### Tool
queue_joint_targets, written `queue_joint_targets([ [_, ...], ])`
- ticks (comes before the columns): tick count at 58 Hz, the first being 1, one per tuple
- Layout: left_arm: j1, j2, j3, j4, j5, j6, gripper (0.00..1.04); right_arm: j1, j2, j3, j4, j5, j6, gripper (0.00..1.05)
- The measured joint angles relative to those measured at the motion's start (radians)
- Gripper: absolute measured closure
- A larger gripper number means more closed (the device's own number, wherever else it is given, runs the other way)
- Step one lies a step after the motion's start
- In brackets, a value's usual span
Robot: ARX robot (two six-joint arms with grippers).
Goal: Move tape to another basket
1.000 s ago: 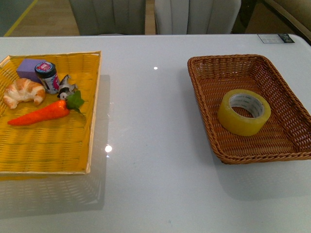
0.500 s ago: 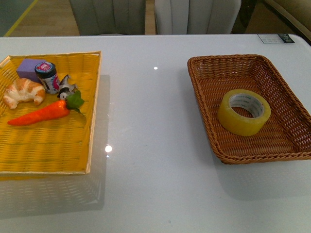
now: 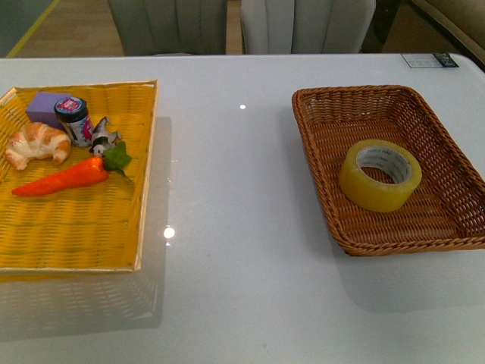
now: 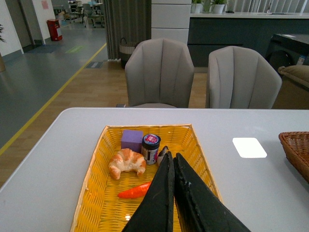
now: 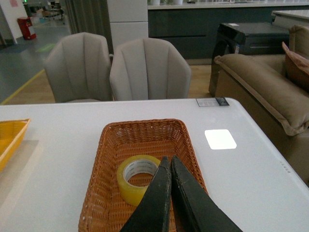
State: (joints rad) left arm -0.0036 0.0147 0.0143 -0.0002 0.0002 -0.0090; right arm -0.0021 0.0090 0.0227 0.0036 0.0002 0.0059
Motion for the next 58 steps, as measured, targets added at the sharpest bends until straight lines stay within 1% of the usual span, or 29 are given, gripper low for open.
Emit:
queue_joint_targets([
  [8,0.000,0.000,0.000,0.000,0.000,0.000,1.03,0.000,-0.002,0.000,-0.002,0.000,0.000,1.03],
  [10,0.000,0.000,0.000,0.000,0.000,0.000,1.03,0.000,-0.002,0.000,-0.002,0.000,-0.002,0.98],
  [11,0.000,0.000,0.000,0.000,0.000,0.000,1.03,0.000,-0.003,0.000,-0.002,0.000,-0.002,0.93],
  [12,0.000,0.000,0.000,0.000,0.000,0.000,1.00,0.000,-0.003,0.000,-0.002,0.000,-0.002,0.89],
  [23,0.000,0.000,0.000,0.000,0.000,0.000,0.47,0.000,-0.003,0.000,-0.002,0.000,-0.002,0.37],
  [29,0.000,0.000,0.000,0.000,0.000,0.000,0.27,0.000,-0.003,0.000,-0.002,0.000,-0.002,0.17],
  [30,0.000,0.000,0.000,0.000,0.000,0.000,0.26,0.000,-0.003,0.000,-0.002,0.000,-0.002,0.16],
  [33,0.000,0.000,0.000,0.000,0.000,0.000,0.15,0.000,-0.003,0.000,-0.002,0.000,-0.001,0.08],
  [35,0.000,0.000,0.000,0.000,0.000,0.000,0.08,0.000,-0.003,0.000,-0.002,0.000,-0.001,0.09],
  [36,0.000,0.000,0.000,0.000,0.000,0.002,0.07,0.000,-0.003,0.000,-0.002,0.000,-0.002,0.09],
  [39,0.000,0.000,0.000,0.000,0.000,0.002,0.10,0.000,-0.003,0.000,-0.002,0.000,-0.001,0.09],
  [58,0.000,0.000,0.000,0.000,0.000,0.002,0.09,0.000,-0.003,0.000,-0.002,0.000,-0.002,0.09],
])
